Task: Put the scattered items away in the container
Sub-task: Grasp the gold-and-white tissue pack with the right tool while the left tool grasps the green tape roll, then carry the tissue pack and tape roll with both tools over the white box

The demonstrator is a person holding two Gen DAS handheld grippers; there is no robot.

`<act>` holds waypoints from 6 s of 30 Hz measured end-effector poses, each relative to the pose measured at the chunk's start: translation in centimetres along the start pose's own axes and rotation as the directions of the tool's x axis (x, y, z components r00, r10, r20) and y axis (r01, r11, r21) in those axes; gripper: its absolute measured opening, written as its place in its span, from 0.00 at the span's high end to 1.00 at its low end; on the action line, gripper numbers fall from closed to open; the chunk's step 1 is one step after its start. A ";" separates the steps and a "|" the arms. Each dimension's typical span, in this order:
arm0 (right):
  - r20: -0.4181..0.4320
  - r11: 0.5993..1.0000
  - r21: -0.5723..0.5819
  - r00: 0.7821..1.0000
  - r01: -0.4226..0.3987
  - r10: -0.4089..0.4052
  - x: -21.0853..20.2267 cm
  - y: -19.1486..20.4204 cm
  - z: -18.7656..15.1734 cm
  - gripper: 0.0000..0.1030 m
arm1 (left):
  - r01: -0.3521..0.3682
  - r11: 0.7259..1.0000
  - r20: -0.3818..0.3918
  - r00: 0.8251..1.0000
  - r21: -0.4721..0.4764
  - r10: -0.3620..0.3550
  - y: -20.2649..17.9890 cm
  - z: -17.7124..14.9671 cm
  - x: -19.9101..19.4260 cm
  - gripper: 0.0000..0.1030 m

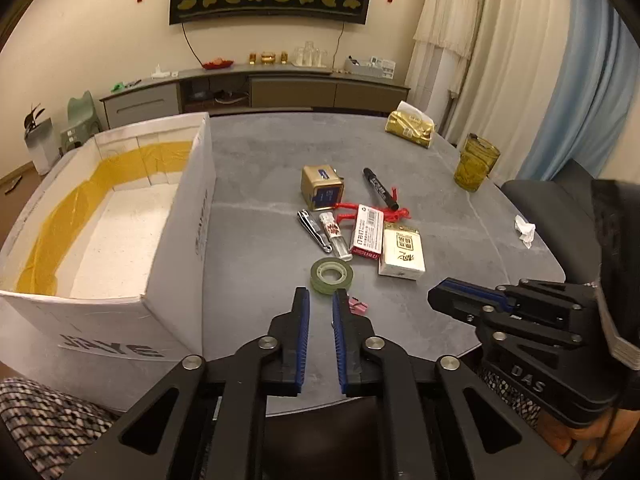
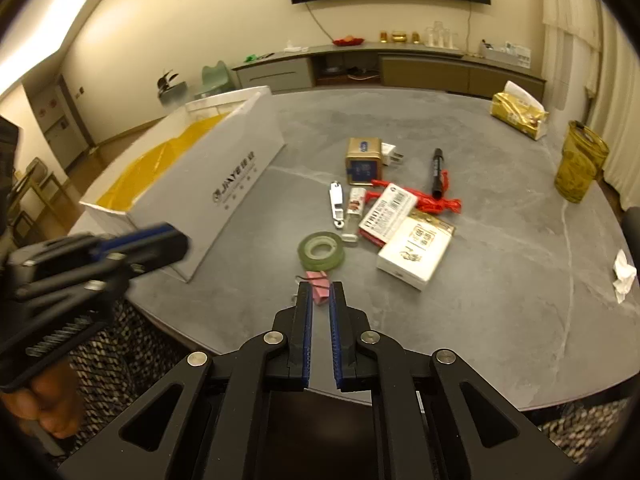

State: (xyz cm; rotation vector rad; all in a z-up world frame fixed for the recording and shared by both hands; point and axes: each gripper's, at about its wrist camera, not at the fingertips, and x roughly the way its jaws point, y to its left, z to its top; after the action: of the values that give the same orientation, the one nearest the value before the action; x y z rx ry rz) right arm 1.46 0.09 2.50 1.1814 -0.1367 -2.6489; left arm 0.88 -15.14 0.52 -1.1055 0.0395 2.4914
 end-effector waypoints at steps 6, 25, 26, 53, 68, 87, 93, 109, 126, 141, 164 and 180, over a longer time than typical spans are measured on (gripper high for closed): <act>-0.080 0.997 0.009 0.994 -0.077 0.078 2.8 -0.9 2.2 0.95 | -0.026 1.000 -0.050 0.998 0.005 0.026 0.5 1.0 2.7 0.97; -0.179 0.999 -0.032 0.984 0.006 -0.011 10.6 -6.4 4.8 0.53 | 0.013 1.000 -0.109 0.994 -0.021 -0.015 1.7 4.4 9.6 0.51; -0.183 1.000 -0.010 0.983 0.001 -0.003 10.9 -6.9 4.9 0.53 | 0.013 1.000 -0.111 0.994 -0.026 -0.015 1.8 4.4 9.9 0.51; -0.199 0.995 0.096 0.980 -0.009 0.028 14.1 -9.1 7.1 0.46 | 0.138 0.986 -0.159 0.976 -0.089 -0.151 3.3 3.9 15.4 0.48; -0.161 0.992 0.082 0.984 0.091 -0.077 11.1 -9.0 3.7 0.38 | 0.199 0.978 -0.173 0.963 -0.061 -0.207 2.6 2.3 15.5 0.40; -0.233 0.972 0.129 0.958 0.198 -0.165 12.5 -12.0 2.7 0.34 | -0.008 0.991 -0.141 0.990 0.134 0.028 -1.1 1.1 16.9 0.39; -0.209 0.975 0.143 0.969 0.167 -0.135 11.7 -12.1 3.4 0.48 | -0.003 0.990 -0.121 0.992 0.141 0.020 -0.8 1.0 16.7 0.53; -0.128 0.984 0.158 0.990 0.080 -0.059 10.0 -11.1 4.9 0.48 | 0.086 0.992 -0.054 0.994 -0.087 -0.091 2.5 4.5 12.6 0.53; -0.108 0.996 0.077 0.993 0.046 -0.037 8.5 -5.5 5.5 0.48 | 0.094 0.986 0.019 0.996 -0.136 -0.092 4.8 6.0 7.3 0.53; -0.069 0.998 0.037 0.997 0.043 -0.040 5.8 -1.9 7.3 0.48 | 0.142 0.974 0.091 0.988 -0.178 -0.128 6.9 6.0 3.9 0.53; -0.044 0.992 -0.127 0.999 0.002 -0.007 5.7 7.1 11.5 0.47 | 0.164 0.939 0.185 0.976 -0.301 -0.111 13.2 5.8 0.8 0.53; -0.047 0.969 -0.243 0.998 -0.049 0.039 7.7 14.2 13.3 0.47 | 0.138 0.904 0.215 0.975 -0.404 -0.053 19.0 5.2 -0.7 0.53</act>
State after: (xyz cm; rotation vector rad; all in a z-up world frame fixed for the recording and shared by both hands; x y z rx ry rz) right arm -10.84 -15.70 8.43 1.1362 0.1649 -2.5122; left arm -9.59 -31.80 1.97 -0.9727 -0.6189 2.5712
